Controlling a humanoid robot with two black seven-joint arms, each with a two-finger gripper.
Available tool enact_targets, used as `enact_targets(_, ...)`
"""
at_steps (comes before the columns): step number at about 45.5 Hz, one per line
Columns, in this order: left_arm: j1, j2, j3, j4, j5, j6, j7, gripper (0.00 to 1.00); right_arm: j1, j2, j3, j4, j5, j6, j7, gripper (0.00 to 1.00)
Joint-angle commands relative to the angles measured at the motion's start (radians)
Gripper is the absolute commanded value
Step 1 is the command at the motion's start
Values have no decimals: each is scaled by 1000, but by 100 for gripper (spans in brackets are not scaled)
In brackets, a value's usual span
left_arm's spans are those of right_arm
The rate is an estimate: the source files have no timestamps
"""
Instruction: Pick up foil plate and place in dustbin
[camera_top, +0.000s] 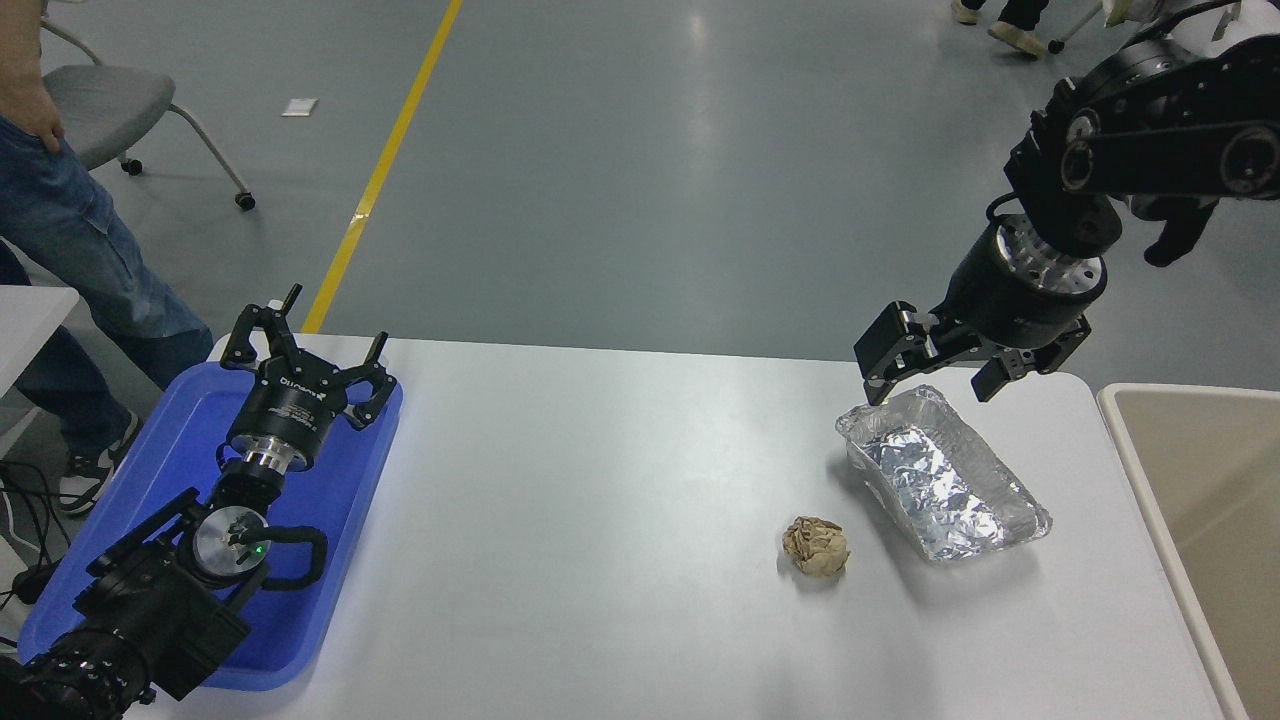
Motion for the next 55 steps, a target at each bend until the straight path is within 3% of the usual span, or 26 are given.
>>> enact_targets(1, 0, 0, 0, 0, 0, 0, 2, 100, 1, 4, 4, -3, 0, 0, 0, 100)
enact_targets(28, 0, 0, 0, 0, 0, 0, 0, 100, -61, -7, 14, -79, -3, 0, 2, 100)
enact_targets(55, 0, 0, 0, 0, 0, 0, 0, 100, -302, -47, 16, -392, -21, 0, 2, 100)
